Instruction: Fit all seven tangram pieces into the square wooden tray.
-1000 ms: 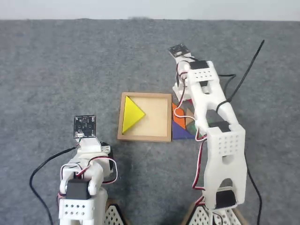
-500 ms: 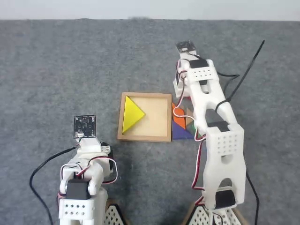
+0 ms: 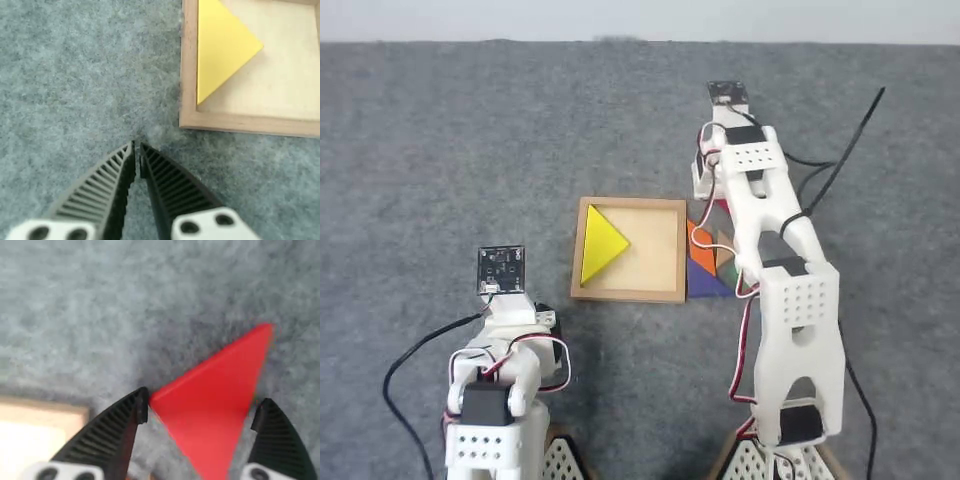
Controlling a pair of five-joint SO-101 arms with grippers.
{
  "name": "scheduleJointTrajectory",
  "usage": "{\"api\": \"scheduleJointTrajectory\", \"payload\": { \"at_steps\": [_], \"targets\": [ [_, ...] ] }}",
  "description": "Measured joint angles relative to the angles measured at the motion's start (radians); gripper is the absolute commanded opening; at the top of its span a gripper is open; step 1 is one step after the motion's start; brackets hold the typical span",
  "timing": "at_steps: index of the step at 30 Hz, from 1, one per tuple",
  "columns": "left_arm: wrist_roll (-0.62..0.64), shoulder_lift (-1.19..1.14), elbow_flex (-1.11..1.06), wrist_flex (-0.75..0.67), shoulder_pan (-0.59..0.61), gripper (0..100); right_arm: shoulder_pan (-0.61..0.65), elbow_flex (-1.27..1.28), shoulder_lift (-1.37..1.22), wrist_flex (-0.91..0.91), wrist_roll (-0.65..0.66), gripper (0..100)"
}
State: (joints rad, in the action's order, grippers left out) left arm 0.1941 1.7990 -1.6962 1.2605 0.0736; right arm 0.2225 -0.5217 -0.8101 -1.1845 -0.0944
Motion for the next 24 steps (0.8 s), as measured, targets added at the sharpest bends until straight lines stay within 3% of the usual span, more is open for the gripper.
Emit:
{"api": "scheduleJointTrajectory", "payload": {
  "at_steps": [9,15,24],
  "targets": [
    [0.0,0.0,0.0,0.0,0.0,1,-0.003,-0.011,-0.023,0.015,0.002,33.3],
    [0.0,0.0,0.0,0.0,0.0,1,-0.005,-0.02,-0.023,-0.012,0.002,19.5],
    [0.0,0.0,0.0,0.0,0.0,1,-0.017,-0.026,-0.021,-0.032,0.002,18.4]
  ]
}}
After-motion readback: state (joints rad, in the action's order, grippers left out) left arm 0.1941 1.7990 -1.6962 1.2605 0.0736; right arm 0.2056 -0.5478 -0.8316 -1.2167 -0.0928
